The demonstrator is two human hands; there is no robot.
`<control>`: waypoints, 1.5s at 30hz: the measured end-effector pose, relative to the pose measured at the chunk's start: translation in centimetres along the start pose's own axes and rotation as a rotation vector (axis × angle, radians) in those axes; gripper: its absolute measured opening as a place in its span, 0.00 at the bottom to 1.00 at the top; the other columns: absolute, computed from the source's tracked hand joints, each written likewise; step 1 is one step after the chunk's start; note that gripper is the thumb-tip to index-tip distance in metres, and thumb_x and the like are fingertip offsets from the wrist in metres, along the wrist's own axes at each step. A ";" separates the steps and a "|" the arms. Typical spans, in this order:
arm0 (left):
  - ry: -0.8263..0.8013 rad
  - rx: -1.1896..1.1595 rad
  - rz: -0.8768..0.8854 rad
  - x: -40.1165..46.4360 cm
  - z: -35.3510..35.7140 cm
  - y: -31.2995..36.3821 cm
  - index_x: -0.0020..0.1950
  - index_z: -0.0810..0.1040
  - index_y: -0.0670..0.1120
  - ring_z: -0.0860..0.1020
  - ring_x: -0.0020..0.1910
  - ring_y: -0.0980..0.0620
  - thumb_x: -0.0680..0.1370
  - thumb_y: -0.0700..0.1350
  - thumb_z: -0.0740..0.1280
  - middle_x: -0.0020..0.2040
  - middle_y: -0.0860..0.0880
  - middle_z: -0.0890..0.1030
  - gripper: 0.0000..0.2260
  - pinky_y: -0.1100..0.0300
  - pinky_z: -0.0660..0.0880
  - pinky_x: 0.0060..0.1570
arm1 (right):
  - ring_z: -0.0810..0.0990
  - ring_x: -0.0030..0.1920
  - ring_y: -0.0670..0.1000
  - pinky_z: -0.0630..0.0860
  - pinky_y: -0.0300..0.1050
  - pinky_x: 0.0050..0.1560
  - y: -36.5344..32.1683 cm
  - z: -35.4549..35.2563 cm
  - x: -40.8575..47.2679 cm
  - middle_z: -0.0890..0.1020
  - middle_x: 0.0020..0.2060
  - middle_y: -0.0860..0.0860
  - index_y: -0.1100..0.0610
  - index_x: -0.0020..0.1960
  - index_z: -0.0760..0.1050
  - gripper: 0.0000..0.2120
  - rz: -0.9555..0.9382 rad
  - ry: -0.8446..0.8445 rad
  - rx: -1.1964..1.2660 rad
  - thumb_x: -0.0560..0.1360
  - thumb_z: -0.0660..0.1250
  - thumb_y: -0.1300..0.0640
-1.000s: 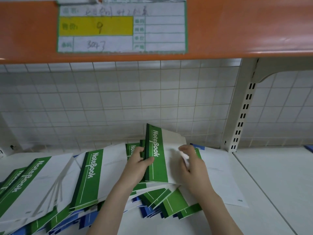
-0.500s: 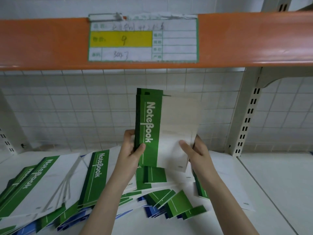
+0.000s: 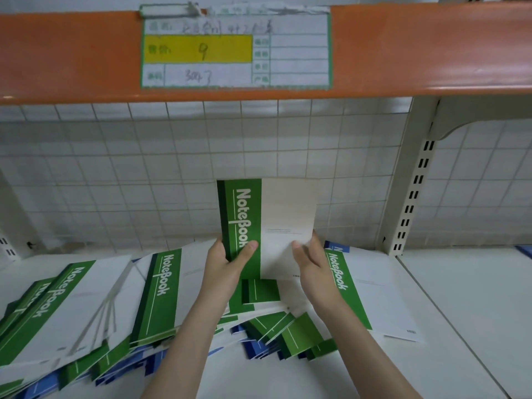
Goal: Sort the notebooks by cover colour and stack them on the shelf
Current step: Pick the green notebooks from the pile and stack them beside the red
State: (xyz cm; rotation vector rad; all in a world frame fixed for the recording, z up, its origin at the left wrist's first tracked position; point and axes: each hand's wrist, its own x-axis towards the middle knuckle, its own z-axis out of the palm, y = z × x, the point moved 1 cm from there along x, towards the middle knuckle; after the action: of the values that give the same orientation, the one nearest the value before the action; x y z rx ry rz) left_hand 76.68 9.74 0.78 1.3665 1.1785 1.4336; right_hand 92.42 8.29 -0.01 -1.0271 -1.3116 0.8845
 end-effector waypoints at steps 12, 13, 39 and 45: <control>-0.152 0.125 0.005 0.6 1.7 2.2 0.51 0.76 0.57 0.80 0.46 0.60 0.75 0.48 0.70 0.47 0.59 0.82 0.08 0.60 0.74 0.44 | 0.79 0.49 0.42 0.73 0.33 0.47 -2.1 -3.5 0.4 0.80 0.51 0.49 0.59 0.59 0.71 0.09 0.037 0.007 -0.084 0.80 0.57 0.62; -0.172 0.142 -0.007 0.6 2.4 2.3 0.51 0.75 0.57 0.80 0.47 0.58 0.75 0.49 0.70 0.49 0.58 0.82 0.08 0.57 0.75 0.46 | 0.78 0.47 0.48 0.73 0.35 0.45 -2.3 -4.1 0.4 0.80 0.50 0.53 0.60 0.57 0.71 0.08 0.081 0.041 -0.091 0.80 0.57 0.62; -0.768 0.005 -0.218 -10.9 39.3 6.6 0.50 0.77 0.50 0.81 0.48 0.50 0.83 0.49 0.56 0.48 0.49 0.82 0.11 0.53 0.77 0.53 | 0.68 0.34 0.49 0.61 0.43 0.32 -8.1 -37.9 -14.2 0.68 0.33 0.50 0.56 0.39 0.64 0.13 0.388 0.904 -0.437 0.80 0.57 0.53; -0.970 -0.009 -0.223 -18.2 48.4 7.5 0.50 0.77 0.49 0.80 0.52 0.47 0.83 0.47 0.56 0.52 0.46 0.82 0.10 0.51 0.76 0.57 | 0.70 0.36 0.50 0.63 0.43 0.35 -8.9 -45.9 -22.0 0.71 0.33 0.49 0.55 0.36 0.66 0.14 0.430 1.098 -0.412 0.80 0.58 0.53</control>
State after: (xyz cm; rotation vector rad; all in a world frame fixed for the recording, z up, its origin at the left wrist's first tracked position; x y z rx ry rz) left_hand 126.74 -5.29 2.63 1.5726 0.6325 0.4707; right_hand 135.92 -19.46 2.24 -1.8030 -0.3225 0.2110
